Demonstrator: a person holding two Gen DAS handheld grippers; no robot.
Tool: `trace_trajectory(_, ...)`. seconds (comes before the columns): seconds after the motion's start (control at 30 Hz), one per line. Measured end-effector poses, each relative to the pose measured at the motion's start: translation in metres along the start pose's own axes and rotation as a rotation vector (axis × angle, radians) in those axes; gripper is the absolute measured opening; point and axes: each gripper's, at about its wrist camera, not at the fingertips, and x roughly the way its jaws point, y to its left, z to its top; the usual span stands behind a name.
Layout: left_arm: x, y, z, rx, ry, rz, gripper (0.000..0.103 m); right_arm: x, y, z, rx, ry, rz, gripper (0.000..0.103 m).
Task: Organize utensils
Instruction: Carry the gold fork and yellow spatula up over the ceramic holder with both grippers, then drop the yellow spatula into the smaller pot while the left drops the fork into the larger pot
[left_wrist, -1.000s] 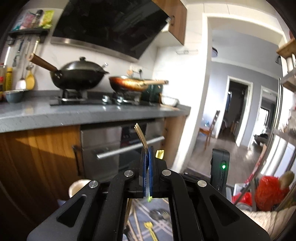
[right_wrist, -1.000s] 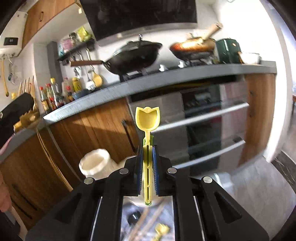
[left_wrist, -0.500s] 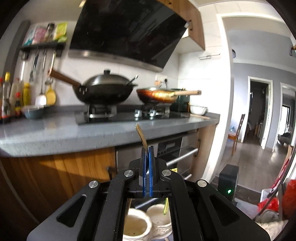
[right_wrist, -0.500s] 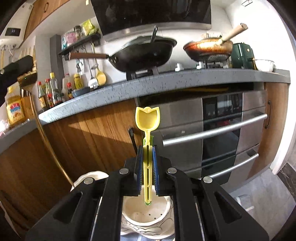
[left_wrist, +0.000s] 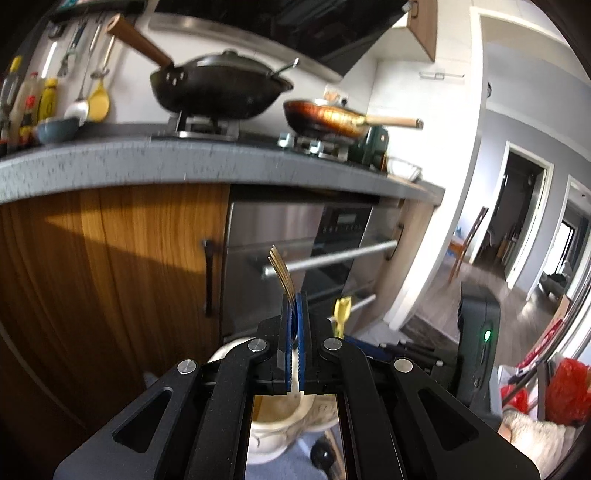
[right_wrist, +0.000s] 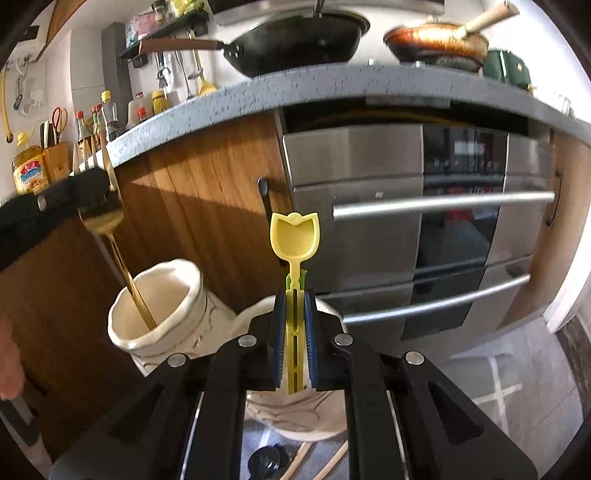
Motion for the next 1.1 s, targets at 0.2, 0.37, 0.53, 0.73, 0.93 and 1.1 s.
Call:
trace_trajectory(0.2, -0.004, 0.012, -0.012, -0.02, 0.015, 0.017, 0.003, 0.008, 0.004, -0.005, -0.005, 0.04, 0.0, 0.01)
trace_trajectory(0.37, -0.003, 0.015, -0.01, -0.005, 0.001, 0.06, 0.004, 0.01, 0.003, -0.006, 0.008, 0.052, 0.008, 0.01)
trace_trajectory(0.53, -0.001, 0.024, -0.009, -0.02, -0.005, 0.081, 0.004, 0.011, 0.0, -0.004, 0.013, 0.043, 0.005, 0.012)
trace_trajectory(0.73, 0.002, 0.03, -0.008, -0.032, 0.003, 0.097, 0.004, 0.01, -0.002, -0.003, 0.026, 0.031, 0.008, 0.025)
trace_trajectory(0.93, 0.005, 0.034, -0.008, -0.042, 0.008, 0.111, 0.014, 0.003, -0.002, 0.001, 0.028, 0.001, 0.005, 0.037)
trace_trajectory(1.1, 0.004, 0.036, -0.007, -0.054, -0.004, 0.133, 0.029, -0.006, -0.004, 0.006, 0.04, -0.02, 0.003, 0.054)
